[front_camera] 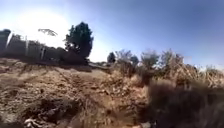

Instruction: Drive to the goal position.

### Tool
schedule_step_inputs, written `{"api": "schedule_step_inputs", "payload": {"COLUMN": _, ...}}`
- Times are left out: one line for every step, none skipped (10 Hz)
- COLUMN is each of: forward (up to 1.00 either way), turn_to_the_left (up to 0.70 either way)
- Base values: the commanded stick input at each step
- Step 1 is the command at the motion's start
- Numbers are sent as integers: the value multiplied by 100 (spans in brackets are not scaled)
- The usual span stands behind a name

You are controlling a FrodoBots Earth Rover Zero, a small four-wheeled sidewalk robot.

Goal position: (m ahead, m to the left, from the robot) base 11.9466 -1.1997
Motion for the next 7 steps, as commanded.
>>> {"api": "schedule_step_inputs", "payload": {"forward": 48, "turn_to_the_left": 0}}
{"api": "schedule_step_inputs", "payload": {"forward": 48, "turn_to_the_left": 0}}
{"api": "schedule_step_inputs", "payload": {"forward": 48, "turn_to_the_left": 0}}
{"api": "schedule_step_inputs", "payload": {"forward": 48, "turn_to_the_left": 0}}
{"api": "schedule_step_inputs", "payload": {"forward": 48, "turn_to_the_left": 0}}
{"api": "schedule_step_inputs", "payload": {"forward": 48, "turn_to_the_left": 0}}
{"api": "schedule_step_inputs", "payload": {"forward": 48, "turn_to_the_left": 0}}
